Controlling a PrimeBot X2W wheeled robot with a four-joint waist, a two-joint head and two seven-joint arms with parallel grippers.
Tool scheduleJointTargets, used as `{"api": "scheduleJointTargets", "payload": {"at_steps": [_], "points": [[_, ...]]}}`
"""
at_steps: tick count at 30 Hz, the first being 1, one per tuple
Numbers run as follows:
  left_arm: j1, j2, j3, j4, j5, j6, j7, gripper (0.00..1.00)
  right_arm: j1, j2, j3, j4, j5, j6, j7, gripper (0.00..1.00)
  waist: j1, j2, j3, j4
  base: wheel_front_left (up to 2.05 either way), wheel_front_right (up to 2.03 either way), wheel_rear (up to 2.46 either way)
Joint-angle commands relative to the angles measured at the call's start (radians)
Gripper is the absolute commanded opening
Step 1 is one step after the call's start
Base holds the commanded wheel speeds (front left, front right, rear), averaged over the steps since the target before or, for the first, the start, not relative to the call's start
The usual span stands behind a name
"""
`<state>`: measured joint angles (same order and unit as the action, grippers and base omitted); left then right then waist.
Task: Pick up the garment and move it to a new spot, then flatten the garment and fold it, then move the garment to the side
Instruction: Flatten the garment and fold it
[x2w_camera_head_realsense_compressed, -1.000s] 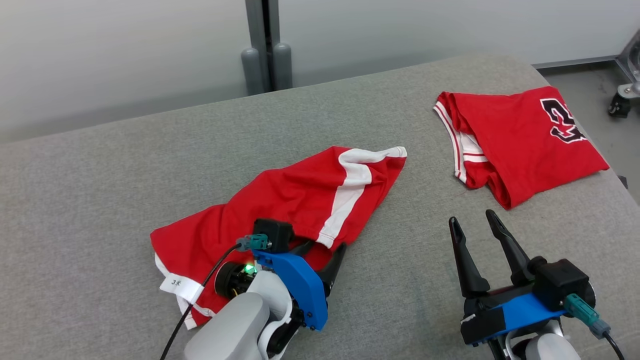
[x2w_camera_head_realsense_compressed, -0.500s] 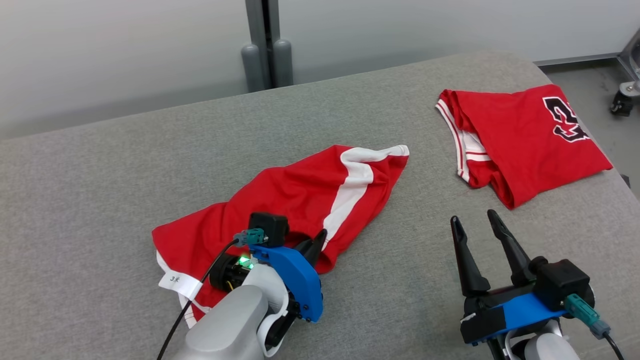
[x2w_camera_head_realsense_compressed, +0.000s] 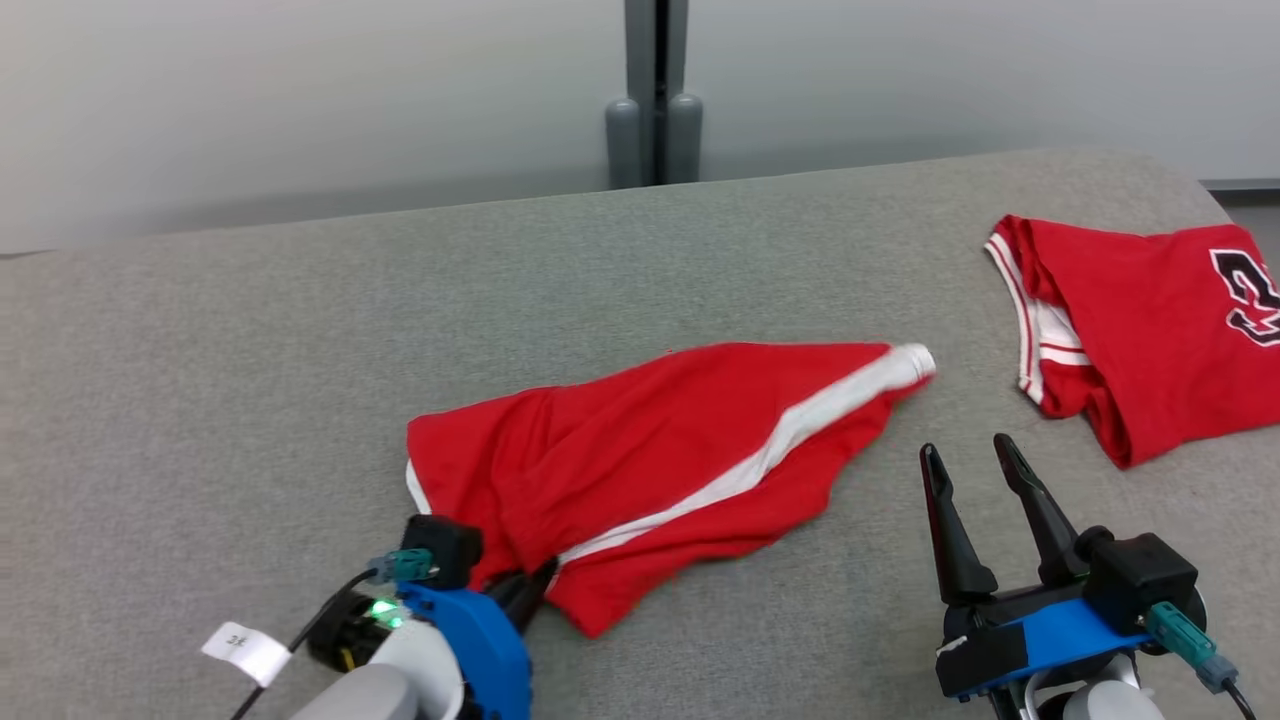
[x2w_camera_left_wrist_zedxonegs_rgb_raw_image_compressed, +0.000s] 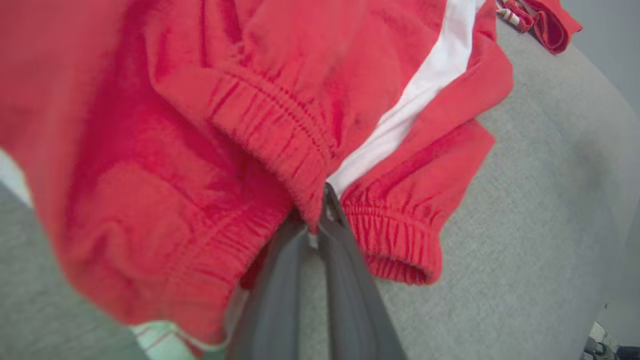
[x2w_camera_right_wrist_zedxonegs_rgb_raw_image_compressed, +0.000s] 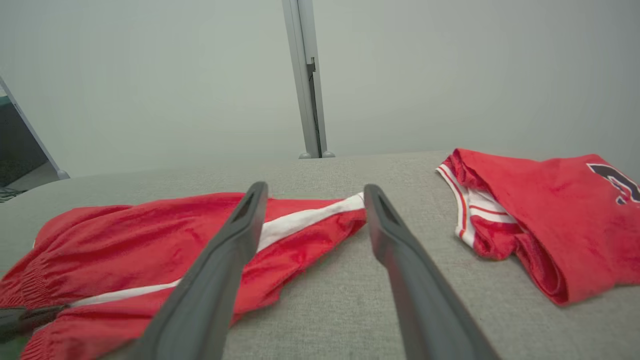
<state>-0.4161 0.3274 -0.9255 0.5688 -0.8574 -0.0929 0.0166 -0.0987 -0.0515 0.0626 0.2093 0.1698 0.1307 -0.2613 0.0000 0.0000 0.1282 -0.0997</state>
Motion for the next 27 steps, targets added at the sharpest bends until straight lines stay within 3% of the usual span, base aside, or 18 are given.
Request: {"api": "scheduleJointTargets", "payload": {"at_steps": [1,9,15,20,22,23,27], "points": [[0.007,0.027,0.003,-0.011,0.009,0.02,0.006,0.0,0.003,0.001,0.003,-0.002,0.001,0.0,-0.003,1.0,0.0,0.0,0.003,0.012,0.0,0.0,0.0],[-0.024,0.119,0.025,-0.038,0.085,0.148,-0.024,0.0,-0.005,0.001,0.01,-0.001,0.001,0.0,0.0,1.0,0.0,0.0,-0.003,0.041,0.0,0.0,0.0],[-0.067,0.117,0.032,-0.003,0.134,0.197,-0.097,0.0,-0.006,0.001,0.015,0.0,0.009,0.0,0.002,1.0,0.0,0.0,-0.002,0.04,0.0,0.0,0.0],[-0.047,0.094,0.043,0.001,0.11,0.193,-0.119,0.0,0.0,0.001,0.007,0.005,0.009,0.0,0.002,1.0,0.0,0.0,-0.008,0.044,0.0,0.0,0.0],[-0.026,0.089,0.048,-0.004,0.092,0.186,-0.122,0.38,0.009,0.001,0.0,0.003,0.007,0.0,0.003,1.0,0.0,0.0,-0.013,0.049,0.0,0.0,0.0],[-0.019,0.088,0.052,-0.008,0.083,0.184,-0.125,0.98,0.014,0.001,-0.004,0.001,0.006,0.0,0.004,1.0,0.0,0.0,-0.017,0.054,0.0,0.0,0.0],[0.011,0.089,0.057,-0.027,0.066,0.189,-0.129,1.0,0.024,0.001,-0.017,-0.007,-0.002,0.0,0.013,1.0,0.0,0.0,-0.028,0.068,0.0,0.0,0.0]]}}
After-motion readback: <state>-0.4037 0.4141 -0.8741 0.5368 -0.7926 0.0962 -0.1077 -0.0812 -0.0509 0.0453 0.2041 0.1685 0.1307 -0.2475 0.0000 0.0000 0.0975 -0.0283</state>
